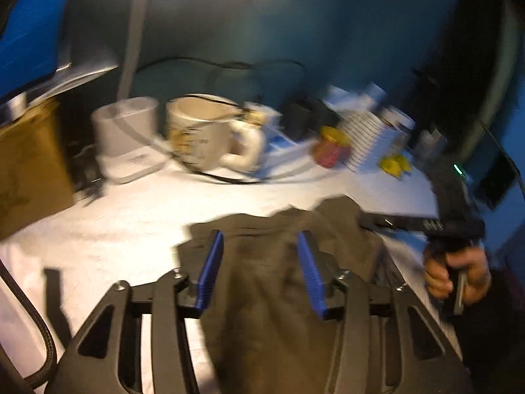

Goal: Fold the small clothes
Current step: 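Grasp the shirt end with the right gripper while the left gripper regrasps it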

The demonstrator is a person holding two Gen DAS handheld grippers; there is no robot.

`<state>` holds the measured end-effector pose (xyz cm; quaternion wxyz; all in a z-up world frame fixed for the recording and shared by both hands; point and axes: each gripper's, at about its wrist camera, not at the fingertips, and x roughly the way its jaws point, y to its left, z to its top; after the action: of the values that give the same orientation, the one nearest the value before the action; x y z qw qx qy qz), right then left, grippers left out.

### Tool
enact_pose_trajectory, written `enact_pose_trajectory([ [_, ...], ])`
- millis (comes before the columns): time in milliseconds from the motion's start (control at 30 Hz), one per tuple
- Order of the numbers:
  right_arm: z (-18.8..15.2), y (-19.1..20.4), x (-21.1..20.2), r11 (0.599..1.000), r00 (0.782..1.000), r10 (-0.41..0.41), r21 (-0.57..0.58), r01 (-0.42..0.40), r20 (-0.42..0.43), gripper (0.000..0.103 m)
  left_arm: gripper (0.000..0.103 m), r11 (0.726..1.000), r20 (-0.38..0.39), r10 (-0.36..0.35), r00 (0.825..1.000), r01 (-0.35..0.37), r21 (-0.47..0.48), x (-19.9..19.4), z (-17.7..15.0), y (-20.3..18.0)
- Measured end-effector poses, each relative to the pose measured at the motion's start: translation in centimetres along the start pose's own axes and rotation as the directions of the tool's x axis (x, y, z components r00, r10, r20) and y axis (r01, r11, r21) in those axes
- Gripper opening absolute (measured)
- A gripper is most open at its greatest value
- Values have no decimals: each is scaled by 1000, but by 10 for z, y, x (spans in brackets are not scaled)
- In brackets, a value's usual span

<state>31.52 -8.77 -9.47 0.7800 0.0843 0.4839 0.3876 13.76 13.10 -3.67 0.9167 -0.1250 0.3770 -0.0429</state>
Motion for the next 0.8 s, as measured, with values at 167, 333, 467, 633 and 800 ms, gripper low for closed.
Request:
enact_pose_trajectory([
  [167,-5,-1,12,998,998,61,30,-60,-30,38,48,1000,-115,-10,993,13,25,46,-11,-9],
  [333,-25,12,7,1000,1000,12,-11,-13,-26,13,47,998,-110,-41,993,45,35,49,-16,-18],
  [467,-35,9,-12,999,999,-49,12,49,23,12,46,995,-97,-87,991,92,43,40,-15,-36],
  [633,-60,12,-51,990,987,-139,-4,139,76,12,46,985,-98,-126,987,136,108,36,-16,-66],
  [800,-76,0,-70,988,985,-153,26,151,80,13,47,991,-149,-67,987,83,101,51,-15,-62],
])
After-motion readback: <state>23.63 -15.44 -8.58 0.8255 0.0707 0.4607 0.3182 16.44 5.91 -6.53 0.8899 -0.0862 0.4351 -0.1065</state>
